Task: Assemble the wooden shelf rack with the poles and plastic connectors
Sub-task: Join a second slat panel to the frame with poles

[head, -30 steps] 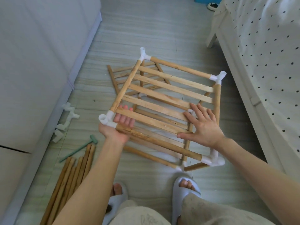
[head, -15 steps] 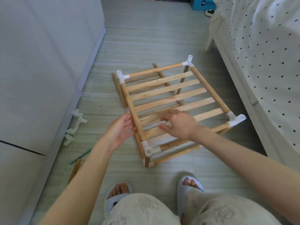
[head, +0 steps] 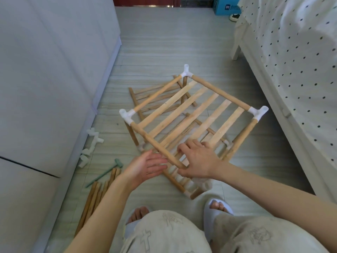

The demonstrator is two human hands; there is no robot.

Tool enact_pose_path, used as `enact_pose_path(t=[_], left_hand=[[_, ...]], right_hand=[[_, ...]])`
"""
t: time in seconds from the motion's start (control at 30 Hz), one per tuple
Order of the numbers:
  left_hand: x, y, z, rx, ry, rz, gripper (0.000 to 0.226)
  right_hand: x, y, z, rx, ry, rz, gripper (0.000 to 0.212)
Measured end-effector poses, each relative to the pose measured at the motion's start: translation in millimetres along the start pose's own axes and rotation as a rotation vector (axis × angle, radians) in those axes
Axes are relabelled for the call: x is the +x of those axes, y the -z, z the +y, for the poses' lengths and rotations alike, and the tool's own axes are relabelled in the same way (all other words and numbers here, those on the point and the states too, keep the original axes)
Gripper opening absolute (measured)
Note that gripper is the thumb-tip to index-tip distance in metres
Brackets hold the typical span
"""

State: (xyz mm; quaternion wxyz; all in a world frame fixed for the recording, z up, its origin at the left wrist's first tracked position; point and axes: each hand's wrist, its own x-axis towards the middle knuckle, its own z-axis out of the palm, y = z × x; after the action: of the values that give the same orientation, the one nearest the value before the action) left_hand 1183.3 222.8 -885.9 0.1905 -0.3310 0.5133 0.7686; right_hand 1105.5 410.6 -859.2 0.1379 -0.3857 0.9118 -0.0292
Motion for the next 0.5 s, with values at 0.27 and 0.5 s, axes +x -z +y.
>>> enact_pose_path(t=[0.27,0.5], left_hand=[[2.6,27.9,20.1,-0.218,-0.378,0.664,0.031],[45.3,3.1,70.4,-0.076,-0.167,0.029,0.049]], right_hand=[[-39.3,33.2,71.0,0.049,0.143,-0.142,0.029],[-19.3,17.2,79.7,0.271,-0.432,0.042,0.054]])
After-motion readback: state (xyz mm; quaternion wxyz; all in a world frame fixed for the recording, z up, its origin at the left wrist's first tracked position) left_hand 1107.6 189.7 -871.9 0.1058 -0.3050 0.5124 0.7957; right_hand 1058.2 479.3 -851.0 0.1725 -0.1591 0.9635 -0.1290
